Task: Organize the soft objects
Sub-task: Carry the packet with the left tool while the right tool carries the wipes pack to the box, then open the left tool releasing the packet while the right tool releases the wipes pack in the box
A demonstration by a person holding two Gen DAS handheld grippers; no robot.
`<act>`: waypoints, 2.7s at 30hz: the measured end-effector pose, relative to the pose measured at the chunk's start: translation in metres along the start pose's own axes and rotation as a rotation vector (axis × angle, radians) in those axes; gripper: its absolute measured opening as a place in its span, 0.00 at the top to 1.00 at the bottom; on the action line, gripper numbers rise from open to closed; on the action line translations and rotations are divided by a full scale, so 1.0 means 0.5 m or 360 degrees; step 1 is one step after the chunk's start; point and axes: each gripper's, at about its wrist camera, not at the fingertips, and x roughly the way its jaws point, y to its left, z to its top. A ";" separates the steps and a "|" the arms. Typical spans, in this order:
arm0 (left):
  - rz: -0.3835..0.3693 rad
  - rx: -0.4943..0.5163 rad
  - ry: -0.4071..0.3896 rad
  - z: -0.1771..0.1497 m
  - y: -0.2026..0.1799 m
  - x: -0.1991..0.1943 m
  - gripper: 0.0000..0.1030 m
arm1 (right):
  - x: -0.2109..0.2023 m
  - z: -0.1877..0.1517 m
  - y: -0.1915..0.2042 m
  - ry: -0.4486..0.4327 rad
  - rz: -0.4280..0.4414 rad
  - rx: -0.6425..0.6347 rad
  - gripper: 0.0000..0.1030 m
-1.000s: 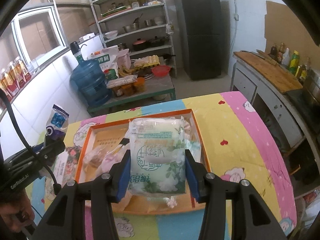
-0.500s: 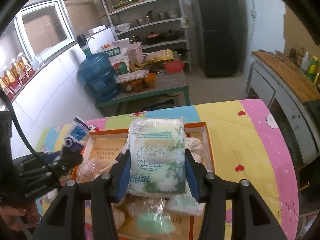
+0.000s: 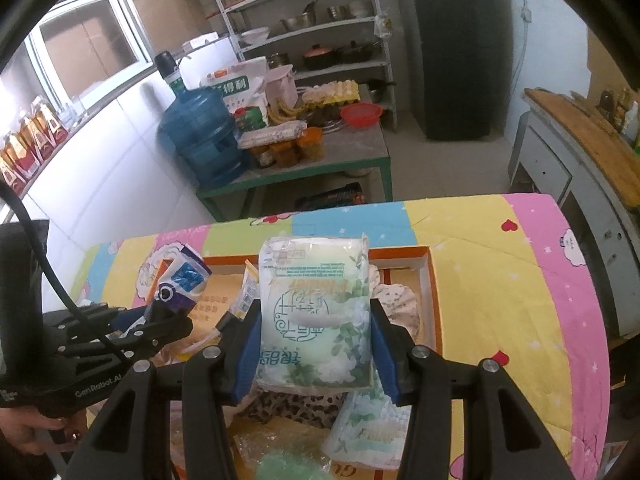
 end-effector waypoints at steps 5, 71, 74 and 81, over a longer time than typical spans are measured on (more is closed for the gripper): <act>-0.0010 0.0005 0.0050 0.007 0.000 0.022 0.71 | 0.032 0.002 -0.003 0.0063 0.0005 -0.0019 0.52; -0.0004 -0.0076 -0.0208 -0.019 0.047 -0.035 0.39 | 0.002 -0.017 0.020 -0.0013 -0.0002 -0.0031 0.46; -0.0007 -0.0090 -0.0243 -0.030 0.051 -0.056 0.39 | -0.015 -0.023 0.031 -0.0036 -0.0005 -0.0035 0.45; -0.0016 -0.0095 -0.0385 -0.068 0.059 -0.131 0.39 | -0.063 -0.046 0.075 -0.0089 -0.0041 -0.0069 0.45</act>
